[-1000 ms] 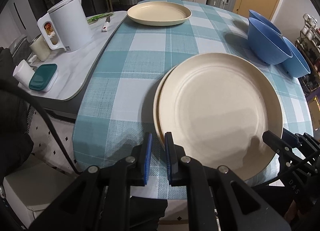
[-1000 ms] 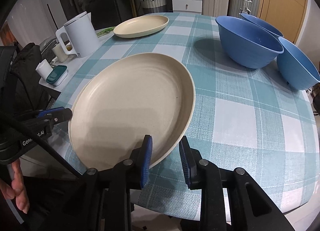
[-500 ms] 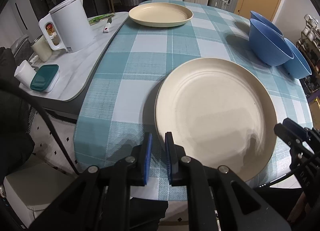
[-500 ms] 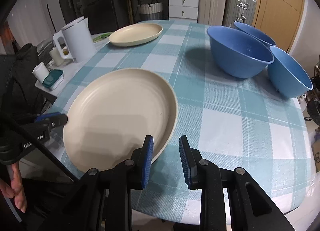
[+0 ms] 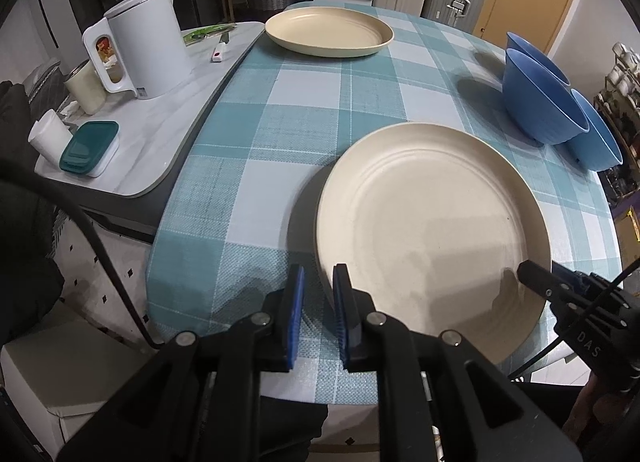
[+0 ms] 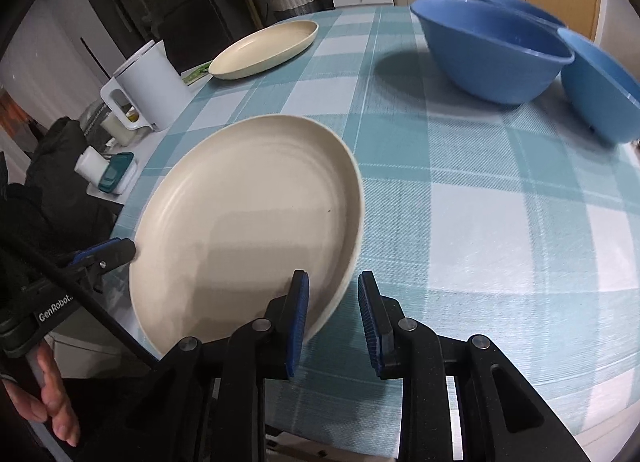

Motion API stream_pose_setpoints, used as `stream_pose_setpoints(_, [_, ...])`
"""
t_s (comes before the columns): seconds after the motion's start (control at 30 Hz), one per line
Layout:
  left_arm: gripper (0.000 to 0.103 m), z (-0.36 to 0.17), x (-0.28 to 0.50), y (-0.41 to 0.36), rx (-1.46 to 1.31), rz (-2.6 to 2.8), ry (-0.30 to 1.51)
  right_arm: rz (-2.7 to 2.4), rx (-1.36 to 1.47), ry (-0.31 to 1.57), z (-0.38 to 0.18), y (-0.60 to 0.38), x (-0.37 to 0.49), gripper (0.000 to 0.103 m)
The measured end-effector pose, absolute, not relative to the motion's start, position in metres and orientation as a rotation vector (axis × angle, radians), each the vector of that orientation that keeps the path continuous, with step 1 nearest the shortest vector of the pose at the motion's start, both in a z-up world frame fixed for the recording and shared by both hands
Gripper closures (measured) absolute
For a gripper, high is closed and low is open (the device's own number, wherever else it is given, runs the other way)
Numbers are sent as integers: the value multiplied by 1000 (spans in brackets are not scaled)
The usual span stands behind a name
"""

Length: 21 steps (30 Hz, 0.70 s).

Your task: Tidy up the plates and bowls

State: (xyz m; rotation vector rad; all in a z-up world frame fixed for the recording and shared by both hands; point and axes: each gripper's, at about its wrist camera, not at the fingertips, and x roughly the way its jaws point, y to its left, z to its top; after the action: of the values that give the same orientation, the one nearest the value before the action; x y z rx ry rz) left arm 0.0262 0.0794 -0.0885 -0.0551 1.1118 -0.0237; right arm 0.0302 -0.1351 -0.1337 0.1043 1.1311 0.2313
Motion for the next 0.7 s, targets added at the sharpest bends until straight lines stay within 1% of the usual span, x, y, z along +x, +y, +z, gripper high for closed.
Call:
stream_pose_setpoints(0.27, [90,-89,27,80,-63,-27,1118,243,144,1145,-138,-137,35,76])
stream_pose_setpoints(0.4, [89,-89,27,81,-67,-23,1118,188,125,1100,-125,-144,32,76])
stream_pose_setpoints(0.47, [86,-89,27,81,-68,-19,1118,185,157,1054,-116,-151,31,76])
stream_pose_setpoints(0.53, [79,-89,27,81,-70,-20,1114,172,192,1019,-109,-158,32,76])
stream_pose_setpoints(0.6, [76,-88,27,80,-68,-17,1109,184,237,1000,-106,-163,34,76])
stream_pose_setpoints(0.67, [70,-88,27,80,-70,-15,1107,208,277,1003,-105,-166,37,76])
stream_pose_setpoints(0.7, [63,-88,28,80,-76,-15,1106,219,290,1010,-106,-166,39,76])
